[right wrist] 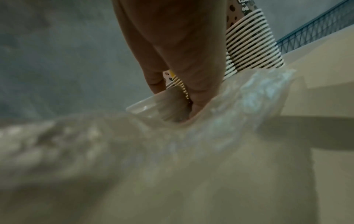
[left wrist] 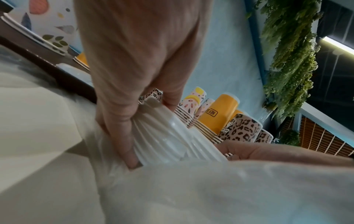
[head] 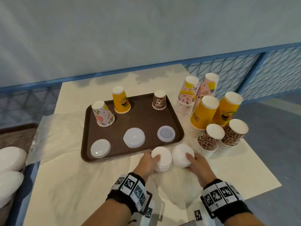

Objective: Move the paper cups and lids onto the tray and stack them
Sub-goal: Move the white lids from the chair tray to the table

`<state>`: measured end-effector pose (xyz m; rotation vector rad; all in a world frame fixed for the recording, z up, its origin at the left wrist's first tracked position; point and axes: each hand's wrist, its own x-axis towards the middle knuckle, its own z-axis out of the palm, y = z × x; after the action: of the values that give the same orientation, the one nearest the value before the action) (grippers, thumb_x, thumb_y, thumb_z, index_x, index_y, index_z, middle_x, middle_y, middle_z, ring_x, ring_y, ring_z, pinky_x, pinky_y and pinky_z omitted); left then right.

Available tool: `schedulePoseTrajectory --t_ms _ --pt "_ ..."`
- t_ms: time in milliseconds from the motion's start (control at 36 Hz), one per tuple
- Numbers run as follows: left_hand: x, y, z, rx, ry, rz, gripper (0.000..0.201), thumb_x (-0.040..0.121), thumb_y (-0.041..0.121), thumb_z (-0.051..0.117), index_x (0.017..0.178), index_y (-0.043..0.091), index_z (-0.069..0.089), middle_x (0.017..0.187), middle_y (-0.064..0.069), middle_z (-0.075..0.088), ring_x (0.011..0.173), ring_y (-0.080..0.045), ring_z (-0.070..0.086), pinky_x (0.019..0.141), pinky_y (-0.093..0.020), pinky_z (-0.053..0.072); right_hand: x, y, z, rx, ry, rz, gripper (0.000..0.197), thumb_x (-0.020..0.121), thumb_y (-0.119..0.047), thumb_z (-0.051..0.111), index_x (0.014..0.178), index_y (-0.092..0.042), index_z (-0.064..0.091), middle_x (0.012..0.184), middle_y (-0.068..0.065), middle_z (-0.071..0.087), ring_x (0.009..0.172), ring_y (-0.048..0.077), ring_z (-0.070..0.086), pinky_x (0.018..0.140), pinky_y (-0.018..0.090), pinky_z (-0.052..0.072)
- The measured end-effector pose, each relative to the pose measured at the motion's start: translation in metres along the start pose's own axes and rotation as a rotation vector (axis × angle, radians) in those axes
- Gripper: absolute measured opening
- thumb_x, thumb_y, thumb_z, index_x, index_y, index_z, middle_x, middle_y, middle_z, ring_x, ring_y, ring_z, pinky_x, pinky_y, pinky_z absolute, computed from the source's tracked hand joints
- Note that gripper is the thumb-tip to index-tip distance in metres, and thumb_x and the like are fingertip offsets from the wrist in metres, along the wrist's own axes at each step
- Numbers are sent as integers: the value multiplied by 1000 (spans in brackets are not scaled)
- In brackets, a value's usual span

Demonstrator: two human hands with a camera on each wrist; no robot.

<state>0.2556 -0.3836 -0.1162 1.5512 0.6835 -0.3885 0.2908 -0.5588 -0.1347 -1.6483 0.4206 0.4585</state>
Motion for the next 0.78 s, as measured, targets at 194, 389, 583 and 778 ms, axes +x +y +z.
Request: schedulePoseTrajectory --t_ms 194,389,583,778 --pt "7 -8 -1 224 89 99 56 81 36 59 130 9 54 128 -13 59 119 -31 53 101 -48 46 0 8 2 -151 95 -125 13 89 -17 58 100 -11 62 103 13 65 102 33 60 89 54 51" --pt "6 -8 1 342 166 161 41 87 24 59 124 5 57 124 -14 60 121 -31 50 105 -44 41 3 12 5 -160 251 -190 14 80 -15 69 87 -8 60 92 19 64 83 29 58 76 39 49" --pt "-7 -5 -8 375 297 244 44 89 21 61 125 3 45 131 -13 42 120 -24 43 99 -24 35 -13 11 15 -149 491 -328 45 75 -24 75 106 0 53 107 20 51 96 36 50 88 46 44" --pt "-40 -2 -80 380 571 444 36 91 19 57 124 9 47 124 -6 48 117 -20 42 97 -24 37 -74 -30 79 -222 329 -742 45 78 -20 65 113 -2 46 109 6 40 99 15 40 87 33 38"
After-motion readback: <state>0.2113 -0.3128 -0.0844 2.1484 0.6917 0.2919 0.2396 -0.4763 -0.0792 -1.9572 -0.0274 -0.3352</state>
